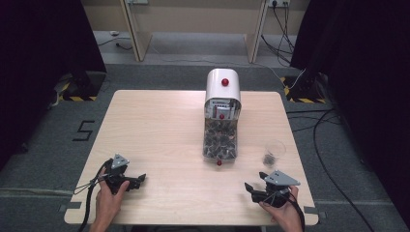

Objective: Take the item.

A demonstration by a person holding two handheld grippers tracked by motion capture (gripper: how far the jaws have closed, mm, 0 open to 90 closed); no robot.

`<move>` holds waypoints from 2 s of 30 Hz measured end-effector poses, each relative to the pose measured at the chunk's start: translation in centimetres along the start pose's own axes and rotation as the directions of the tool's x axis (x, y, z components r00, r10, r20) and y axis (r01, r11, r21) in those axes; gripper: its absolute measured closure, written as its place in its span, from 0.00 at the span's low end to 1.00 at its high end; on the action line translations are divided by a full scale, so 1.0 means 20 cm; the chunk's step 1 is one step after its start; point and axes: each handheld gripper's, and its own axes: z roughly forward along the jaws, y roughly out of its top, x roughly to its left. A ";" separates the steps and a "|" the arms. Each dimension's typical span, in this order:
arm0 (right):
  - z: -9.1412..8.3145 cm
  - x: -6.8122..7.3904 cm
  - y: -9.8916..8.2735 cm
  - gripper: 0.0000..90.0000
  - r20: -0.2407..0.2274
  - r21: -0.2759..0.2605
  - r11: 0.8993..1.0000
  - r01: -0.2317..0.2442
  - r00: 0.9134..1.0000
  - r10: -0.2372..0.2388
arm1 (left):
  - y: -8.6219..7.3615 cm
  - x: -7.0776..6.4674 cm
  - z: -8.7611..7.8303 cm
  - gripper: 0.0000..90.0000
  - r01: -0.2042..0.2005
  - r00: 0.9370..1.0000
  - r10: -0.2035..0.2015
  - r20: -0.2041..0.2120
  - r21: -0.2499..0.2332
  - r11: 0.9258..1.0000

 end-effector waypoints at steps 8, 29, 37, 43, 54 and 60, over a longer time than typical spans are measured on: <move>-0.01 0.00 -0.03 0.32 0.003 0.007 1.000 -0.012 1.000 0.012 | 0.00 0.00 0.00 0.00 0.000 1.000 0.000 0.000 0.000 1.000; -0.05 -0.01 -0.10 0.31 0.016 0.023 0.999 -0.035 0.999 0.035 | 0.00 0.00 0.00 0.00 0.000 1.000 0.000 0.000 0.000 1.000; -0.06 -0.01 -0.12 0.31 0.024 0.019 0.999 -0.042 0.999 0.041 | 0.00 0.00 0.00 0.00 -0.001 1.000 0.001 0.000 0.001 1.000; -0.07 0.00 -0.14 0.31 0.029 0.018 0.999 -0.046 0.999 0.045 | 0.00 0.00 0.00 0.00 0.000 1.000 0.000 0.000 0.000 1.000; -0.10 0.00 -0.17 0.31 0.035 0.009 0.999 -0.048 0.998 0.047 | 0.00 0.00 0.00 0.00 0.000 1.000 0.000 0.000 0.000 1.000; -0.11 0.01 -0.18 0.31 0.038 0.002 0.999 -0.053 0.998 0.053 | 0.00 0.00 0.00 0.00 0.000 1.000 0.000 0.000 0.000 1.000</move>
